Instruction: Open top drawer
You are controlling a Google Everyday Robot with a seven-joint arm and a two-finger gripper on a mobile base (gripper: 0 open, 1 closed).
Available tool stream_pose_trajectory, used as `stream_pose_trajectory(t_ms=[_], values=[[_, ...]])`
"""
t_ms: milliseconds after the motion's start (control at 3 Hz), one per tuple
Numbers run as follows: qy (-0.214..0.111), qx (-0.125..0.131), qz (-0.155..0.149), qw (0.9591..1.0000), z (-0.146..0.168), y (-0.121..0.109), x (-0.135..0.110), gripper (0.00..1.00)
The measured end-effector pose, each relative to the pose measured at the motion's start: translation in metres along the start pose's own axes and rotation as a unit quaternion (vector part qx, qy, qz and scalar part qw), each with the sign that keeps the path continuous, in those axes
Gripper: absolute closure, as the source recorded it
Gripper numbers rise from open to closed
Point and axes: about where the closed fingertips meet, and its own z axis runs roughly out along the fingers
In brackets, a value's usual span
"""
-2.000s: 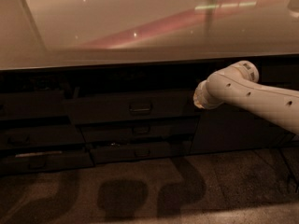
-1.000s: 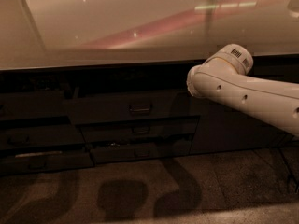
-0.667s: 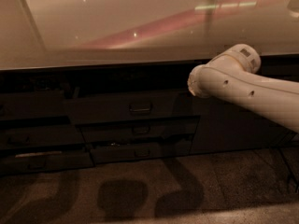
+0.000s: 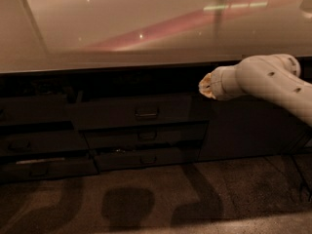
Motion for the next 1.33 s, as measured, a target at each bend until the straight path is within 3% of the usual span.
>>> stream_pose_trajectory(t_ms=[333,667,1000,1333], values=[[-0.007,0.001,-0.026,0.9996,-0.001,0.0,-0.003,1.0],[-0.007,0.001,-0.026,0.9996,-0.001,0.0,-0.003,1.0],[0.004,-0.022,-0.012,0.9997,0.015,0.003,0.01,1.0],[0.028,-0.062,0.014,0.9976,0.046,0.008,0.035,1.0]])
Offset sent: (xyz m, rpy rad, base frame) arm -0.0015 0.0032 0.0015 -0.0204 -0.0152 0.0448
